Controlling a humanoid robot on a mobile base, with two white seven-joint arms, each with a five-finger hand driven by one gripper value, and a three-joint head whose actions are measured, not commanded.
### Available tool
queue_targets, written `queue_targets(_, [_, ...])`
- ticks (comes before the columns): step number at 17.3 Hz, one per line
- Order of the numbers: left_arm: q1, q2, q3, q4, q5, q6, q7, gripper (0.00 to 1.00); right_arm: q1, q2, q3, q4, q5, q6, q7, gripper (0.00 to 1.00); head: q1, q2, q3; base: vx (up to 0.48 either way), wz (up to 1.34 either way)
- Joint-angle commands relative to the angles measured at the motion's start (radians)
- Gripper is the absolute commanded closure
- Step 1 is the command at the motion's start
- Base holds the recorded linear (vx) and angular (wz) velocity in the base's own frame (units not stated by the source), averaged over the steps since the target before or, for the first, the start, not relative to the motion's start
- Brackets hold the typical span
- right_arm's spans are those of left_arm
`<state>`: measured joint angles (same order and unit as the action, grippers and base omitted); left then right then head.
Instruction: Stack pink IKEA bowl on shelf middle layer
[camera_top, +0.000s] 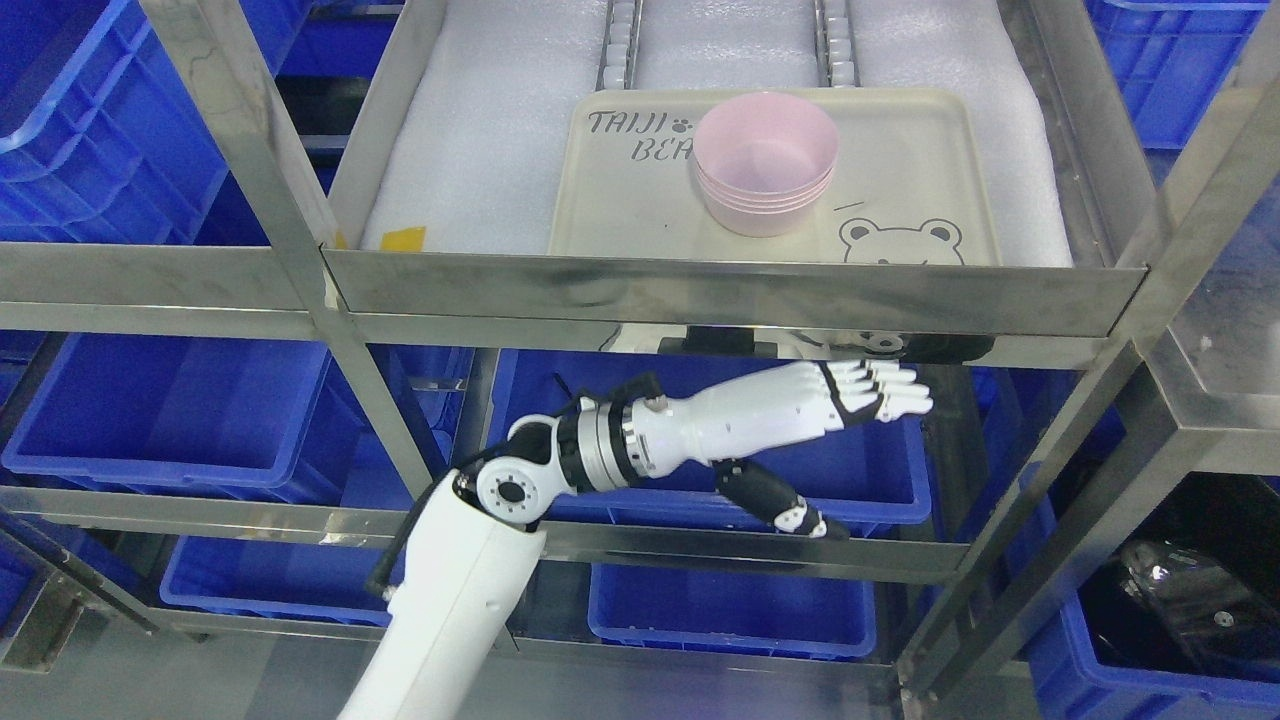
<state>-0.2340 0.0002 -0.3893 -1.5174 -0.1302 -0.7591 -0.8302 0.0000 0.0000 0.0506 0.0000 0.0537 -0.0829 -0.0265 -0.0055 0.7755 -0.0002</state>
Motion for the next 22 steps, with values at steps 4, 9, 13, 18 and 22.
queue_targets(4, [0.413,0.017,0.087,0.104,0.001,-0.026,0.016,0.0,0.023,-0.018,0.0,-0.017,0.0,0.0,0.0,0.0,0.0,0.0,0.0,0.0,0.0])
queue_targets(9, [0.441,0.017,0.224,0.273,0.017,-0.026,0.385,0.0,0.023,-0.018,0.0,-0.017,0.0,0.0,0.0,0.0,0.0,0.0,0.0,0.0,0.0])
queue_targets(13, [0.452,0.017,0.221,0.272,0.052,0.057,0.763,0.0,0.023,-0.018,0.0,-0.017,0.0,0.0,0.0,0.0,0.0,0.0,0.0,0.0,0.0])
queue_targets(18, [0.443,0.017,0.218,0.249,0.066,0.116,0.935,0.01,0.023,-0.018,0.0,-0.017,0.0,0.0,0.0,0.0,0.0,0.0,0.0,0.0,0.0])
queue_targets(22, [0.438,0.017,0.207,0.107,0.116,0.238,0.872,0.02,0.023,-0.018,0.0,-0.017,0.0,0.0,0.0,0.0,0.0,0.0,0.0,0.0,-0.01])
